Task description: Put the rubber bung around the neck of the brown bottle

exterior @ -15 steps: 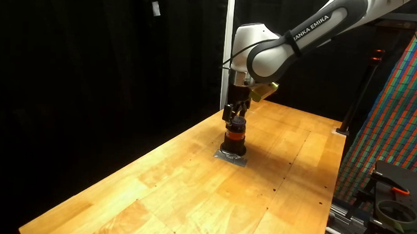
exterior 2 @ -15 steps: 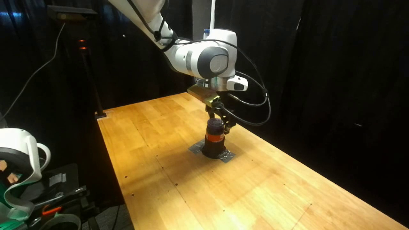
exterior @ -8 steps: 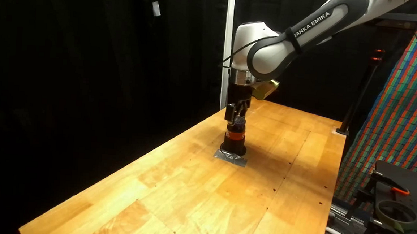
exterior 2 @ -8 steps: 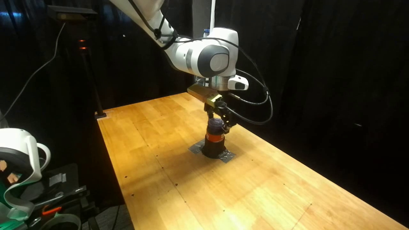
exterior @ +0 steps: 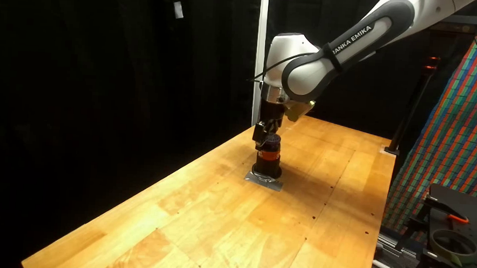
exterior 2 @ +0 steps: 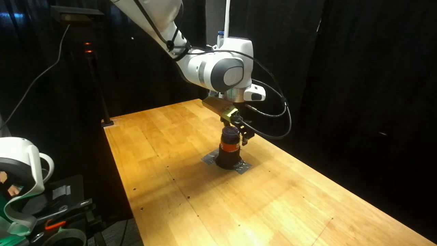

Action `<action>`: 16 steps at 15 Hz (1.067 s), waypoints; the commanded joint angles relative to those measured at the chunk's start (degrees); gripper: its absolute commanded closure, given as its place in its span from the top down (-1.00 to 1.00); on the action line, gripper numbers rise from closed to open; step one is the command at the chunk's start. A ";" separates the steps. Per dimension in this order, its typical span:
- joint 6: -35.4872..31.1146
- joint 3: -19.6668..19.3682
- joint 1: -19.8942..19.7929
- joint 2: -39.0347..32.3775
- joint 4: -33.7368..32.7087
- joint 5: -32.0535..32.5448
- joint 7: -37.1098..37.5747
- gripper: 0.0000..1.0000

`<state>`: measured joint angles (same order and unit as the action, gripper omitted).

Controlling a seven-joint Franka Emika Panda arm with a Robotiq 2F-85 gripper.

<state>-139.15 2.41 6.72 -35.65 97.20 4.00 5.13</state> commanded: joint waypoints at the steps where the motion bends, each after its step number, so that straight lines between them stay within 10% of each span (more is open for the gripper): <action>1: -1.81 -0.41 0.02 0.00 0.72 -0.08 -0.49 1.00; 16: -5.14 0.13 -2.31 10.83 15.62 -4.32 -1.02 1.00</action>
<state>-143.60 2.39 5.85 -29.09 107.60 0.86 5.49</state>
